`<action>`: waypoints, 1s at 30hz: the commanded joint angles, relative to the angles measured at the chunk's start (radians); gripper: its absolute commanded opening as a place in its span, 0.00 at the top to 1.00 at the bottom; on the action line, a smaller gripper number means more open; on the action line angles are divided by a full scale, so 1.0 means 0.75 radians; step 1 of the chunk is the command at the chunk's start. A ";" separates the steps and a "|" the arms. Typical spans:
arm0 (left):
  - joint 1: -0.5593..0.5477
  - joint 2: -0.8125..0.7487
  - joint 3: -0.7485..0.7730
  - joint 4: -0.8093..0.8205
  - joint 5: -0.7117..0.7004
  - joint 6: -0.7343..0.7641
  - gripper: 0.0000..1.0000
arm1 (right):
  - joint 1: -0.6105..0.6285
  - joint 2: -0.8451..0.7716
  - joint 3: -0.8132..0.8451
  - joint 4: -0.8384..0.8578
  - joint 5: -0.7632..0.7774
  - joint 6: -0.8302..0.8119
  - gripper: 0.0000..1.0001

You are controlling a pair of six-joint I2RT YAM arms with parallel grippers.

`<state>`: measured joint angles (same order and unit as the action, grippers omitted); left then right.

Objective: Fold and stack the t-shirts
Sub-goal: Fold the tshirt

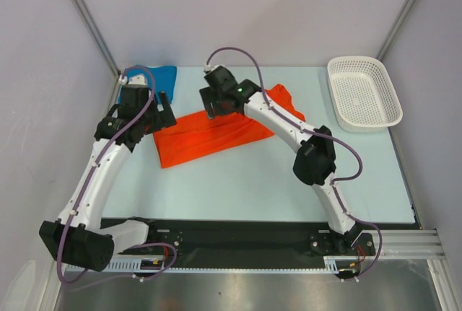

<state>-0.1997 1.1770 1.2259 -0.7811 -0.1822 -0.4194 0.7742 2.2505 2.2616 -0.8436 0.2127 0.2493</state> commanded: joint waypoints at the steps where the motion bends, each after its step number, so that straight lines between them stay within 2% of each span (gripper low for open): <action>1: 0.021 -0.078 0.079 -0.065 -0.141 -0.026 0.04 | 0.041 0.083 0.065 0.051 -0.159 0.113 0.35; 2: 0.025 -0.093 0.081 -0.073 -0.180 -0.024 0.04 | 0.076 0.102 0.073 0.077 -0.203 0.124 0.48; 5: 0.031 -0.127 0.082 -0.096 -0.254 -0.011 0.04 | 0.135 0.177 0.142 0.135 -0.230 0.165 0.61; 13: 0.047 -0.189 0.045 -0.122 -0.283 -0.034 0.05 | 0.256 0.333 0.206 0.119 -0.265 0.208 0.54; 20: 0.049 -0.187 0.032 -0.102 -0.250 -0.036 0.05 | 0.334 0.386 0.192 0.047 -0.136 0.109 0.50; 26: 0.049 -0.150 0.016 -0.063 -0.189 0.001 0.06 | 0.334 0.352 0.010 0.100 -0.087 0.087 0.51; 29: 0.082 -0.101 0.002 -0.010 -0.081 0.062 0.12 | 0.330 0.315 -0.054 0.137 -0.095 0.073 0.51; 30: 0.098 -0.079 -0.012 0.014 -0.048 0.076 0.22 | 0.328 0.301 -0.072 0.151 -0.091 0.071 0.51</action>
<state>-0.1585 1.0798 1.2392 -0.8387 -0.3077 -0.4129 1.0344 2.5153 2.2539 -0.7490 0.1139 0.3279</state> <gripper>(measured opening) 0.842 0.491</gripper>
